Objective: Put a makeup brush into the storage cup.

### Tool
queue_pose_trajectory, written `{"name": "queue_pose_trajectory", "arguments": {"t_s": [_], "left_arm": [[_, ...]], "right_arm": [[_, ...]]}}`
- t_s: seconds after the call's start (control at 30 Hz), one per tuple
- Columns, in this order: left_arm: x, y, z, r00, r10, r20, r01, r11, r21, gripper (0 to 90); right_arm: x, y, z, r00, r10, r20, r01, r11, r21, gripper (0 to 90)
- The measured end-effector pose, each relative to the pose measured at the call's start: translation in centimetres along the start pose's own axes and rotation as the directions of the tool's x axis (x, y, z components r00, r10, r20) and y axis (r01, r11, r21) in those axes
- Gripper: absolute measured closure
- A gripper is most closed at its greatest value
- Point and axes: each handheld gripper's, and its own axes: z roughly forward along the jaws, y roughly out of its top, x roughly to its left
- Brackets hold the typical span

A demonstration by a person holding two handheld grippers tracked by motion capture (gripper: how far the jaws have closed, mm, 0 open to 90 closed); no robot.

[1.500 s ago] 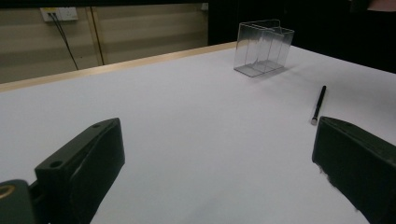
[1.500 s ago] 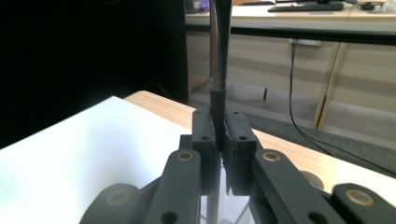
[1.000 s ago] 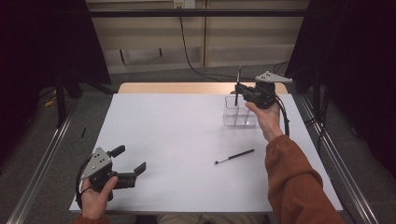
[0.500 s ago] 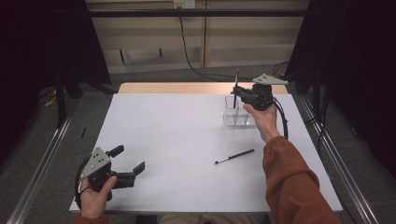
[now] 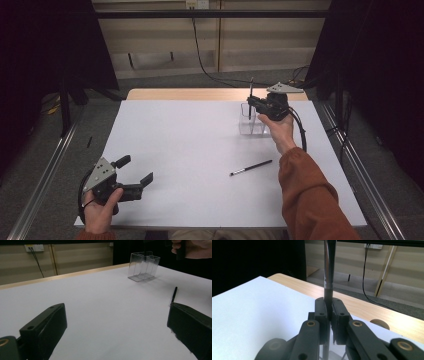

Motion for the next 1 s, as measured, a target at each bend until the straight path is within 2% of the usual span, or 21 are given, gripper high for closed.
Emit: {"name": "queue_pose_trajectory", "arguments": {"t_s": [0.2, 0.73, 1.0], "left_arm": [[0.0, 0.0, 0.0, 1.0, 0.003, -0.002, -0.003, 1.0, 0.003, 2.6], [-0.1, 0.0, 0.1, 0.9999, 0.016, -0.004, -0.016, 0.9998, 0.01, 2.6], [-0.1, 0.0, 0.1, 0.9999, 0.016, -0.005, -0.016, 0.9999, 0.007, 2.6]], "right_arm": [[-0.2, -0.4, 0.0, 1.0, -0.001, 0.002, 0.001, 1.0, 0.003, 84.0], [-0.6, -2.0, 0.2, 0.9995, 0.031, 0.008, -0.031, 0.999, 0.025, 83.9], [-0.6, -2.0, 0.2, 0.9991, 0.041, 0.009, -0.041, 0.999, 0.018, 83.4]]}}
